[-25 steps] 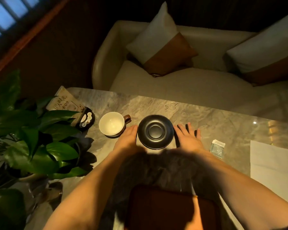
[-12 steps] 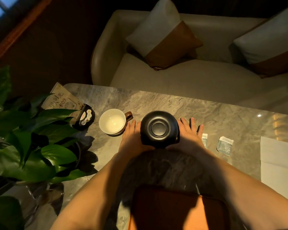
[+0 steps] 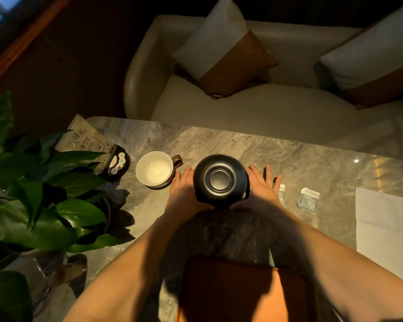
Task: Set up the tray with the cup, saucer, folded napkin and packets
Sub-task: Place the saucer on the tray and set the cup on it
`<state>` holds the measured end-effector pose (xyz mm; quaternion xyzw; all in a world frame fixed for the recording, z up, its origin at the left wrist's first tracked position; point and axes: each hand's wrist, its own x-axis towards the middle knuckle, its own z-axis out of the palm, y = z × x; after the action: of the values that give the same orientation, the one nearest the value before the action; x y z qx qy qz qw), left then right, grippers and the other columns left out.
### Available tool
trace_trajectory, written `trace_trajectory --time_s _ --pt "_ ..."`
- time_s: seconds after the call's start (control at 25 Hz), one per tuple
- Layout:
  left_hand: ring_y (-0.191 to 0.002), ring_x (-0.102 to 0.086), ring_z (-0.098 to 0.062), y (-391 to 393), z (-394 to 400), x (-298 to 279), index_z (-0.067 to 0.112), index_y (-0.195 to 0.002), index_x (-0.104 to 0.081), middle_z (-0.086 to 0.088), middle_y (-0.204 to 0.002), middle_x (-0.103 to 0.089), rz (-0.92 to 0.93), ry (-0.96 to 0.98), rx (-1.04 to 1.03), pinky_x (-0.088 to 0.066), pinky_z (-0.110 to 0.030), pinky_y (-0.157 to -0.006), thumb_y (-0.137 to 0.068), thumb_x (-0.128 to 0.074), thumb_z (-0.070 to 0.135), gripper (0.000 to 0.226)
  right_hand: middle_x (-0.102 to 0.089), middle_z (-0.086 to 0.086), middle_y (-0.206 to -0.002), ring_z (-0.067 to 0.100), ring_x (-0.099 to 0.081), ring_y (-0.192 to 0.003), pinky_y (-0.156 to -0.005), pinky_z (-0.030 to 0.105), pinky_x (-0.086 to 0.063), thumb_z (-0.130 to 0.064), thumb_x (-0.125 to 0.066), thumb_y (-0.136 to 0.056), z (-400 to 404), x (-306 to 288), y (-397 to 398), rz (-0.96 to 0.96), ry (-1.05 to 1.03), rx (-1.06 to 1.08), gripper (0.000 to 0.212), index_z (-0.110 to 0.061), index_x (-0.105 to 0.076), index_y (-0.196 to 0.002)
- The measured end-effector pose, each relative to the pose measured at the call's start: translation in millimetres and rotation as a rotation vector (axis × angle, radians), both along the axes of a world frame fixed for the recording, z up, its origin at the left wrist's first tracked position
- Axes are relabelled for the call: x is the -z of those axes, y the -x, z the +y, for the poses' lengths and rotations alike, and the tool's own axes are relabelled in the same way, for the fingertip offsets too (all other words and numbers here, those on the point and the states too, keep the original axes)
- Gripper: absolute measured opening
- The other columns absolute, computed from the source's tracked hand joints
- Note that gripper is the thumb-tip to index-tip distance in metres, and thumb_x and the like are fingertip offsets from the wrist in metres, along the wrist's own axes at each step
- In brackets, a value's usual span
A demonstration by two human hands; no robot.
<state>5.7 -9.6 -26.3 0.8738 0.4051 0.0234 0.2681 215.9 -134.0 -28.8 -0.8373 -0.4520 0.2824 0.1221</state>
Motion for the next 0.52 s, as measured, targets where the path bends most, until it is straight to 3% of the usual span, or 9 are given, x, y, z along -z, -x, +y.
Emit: trace_trajectory --time_s 0.12,0.28,0.4,0.52 --pt "-0.144 -0.028 -0.026 4 -8 -11 0.020 -0.147 -0.031 -0.007 -0.148 -0.044 -0.052 0.011 0.012 -0.009 -0.049 -0.122 -0.047 -0.082 0.068 0.123 -0.012 -0.003 -0.164 0.030 0.019 -0.148 -0.109 0.055 0.026 -0.070 -0.079 -0.043 -9 -9 3 0.019 -0.035 0.003 0.129 -0.042 -0.008 -0.147" --pt "-0.111 -0.043 -0.006 14 -25 -31 0.038 -0.132 -0.040 0.015 -0.118 -0.049 -0.167 0.075 -0.031 -0.043 -0.045 -0.102 -0.041 -0.082 0.075 0.106 -0.020 -0.004 -0.161 0.030 0.017 -0.149 -0.112 0.056 0.021 -0.078 -0.074 -0.037 -28 -26 15 0.072 -0.089 0.022 0.129 -0.047 -0.009 -0.144" --pt "-0.110 -0.044 -0.009 27 -40 -43 0.040 -0.129 -0.040 0.014 -0.116 -0.049 -0.195 0.139 -0.048 -0.044 -0.048 -0.099 -0.040 -0.088 0.059 0.103 -0.021 -0.004 -0.161 0.031 0.016 -0.149 -0.116 0.058 0.017 -0.080 -0.072 -0.037 -47 -38 29 0.040 -0.109 0.000 0.129 -0.044 -0.012 -0.146" --pt "-0.114 -0.043 -0.012 45 -58 -57 0.036 -0.132 -0.039 0.011 -0.120 -0.047 -0.245 0.148 -0.027 -0.045 -0.047 -0.098 -0.046 -0.089 0.055 0.101 -0.018 -0.002 -0.162 0.031 0.015 -0.149 -0.116 0.059 0.015 -0.073 -0.080 -0.044 -65 -50 43 0.017 -0.092 -0.018 0.131 -0.038 -0.011 -0.150"
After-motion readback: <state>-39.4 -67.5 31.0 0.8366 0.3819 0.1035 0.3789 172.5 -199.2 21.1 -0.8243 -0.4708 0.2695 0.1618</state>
